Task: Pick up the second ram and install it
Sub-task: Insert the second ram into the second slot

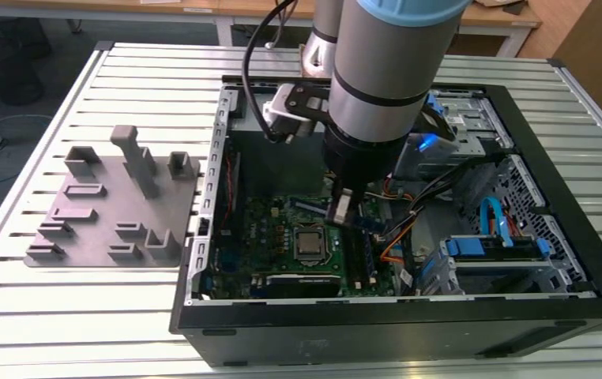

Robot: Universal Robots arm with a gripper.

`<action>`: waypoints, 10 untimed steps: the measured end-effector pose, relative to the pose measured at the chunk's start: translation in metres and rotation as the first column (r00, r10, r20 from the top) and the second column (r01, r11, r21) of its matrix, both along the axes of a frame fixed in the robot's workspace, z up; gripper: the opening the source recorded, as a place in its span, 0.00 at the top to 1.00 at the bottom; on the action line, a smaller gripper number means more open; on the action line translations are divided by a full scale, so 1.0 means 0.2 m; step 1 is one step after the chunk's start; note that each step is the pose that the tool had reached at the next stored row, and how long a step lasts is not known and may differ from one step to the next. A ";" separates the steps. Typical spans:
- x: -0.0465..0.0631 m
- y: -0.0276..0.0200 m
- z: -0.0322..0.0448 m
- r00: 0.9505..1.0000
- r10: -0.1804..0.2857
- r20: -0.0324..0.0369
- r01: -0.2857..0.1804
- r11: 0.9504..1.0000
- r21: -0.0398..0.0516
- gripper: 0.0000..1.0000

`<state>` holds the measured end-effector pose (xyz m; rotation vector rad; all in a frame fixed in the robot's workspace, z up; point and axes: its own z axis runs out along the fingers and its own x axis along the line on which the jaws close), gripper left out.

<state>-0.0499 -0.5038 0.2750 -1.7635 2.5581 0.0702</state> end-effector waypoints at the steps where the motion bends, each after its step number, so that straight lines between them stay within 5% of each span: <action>1: 0.00 0.000 0.000 1.000 -0.009 0.000 0.009 1.000 0.000 0.86; 10: 0.00 0.000 0.000 0.996 -0.092 0.000 0.092 0.996 0.000 0.86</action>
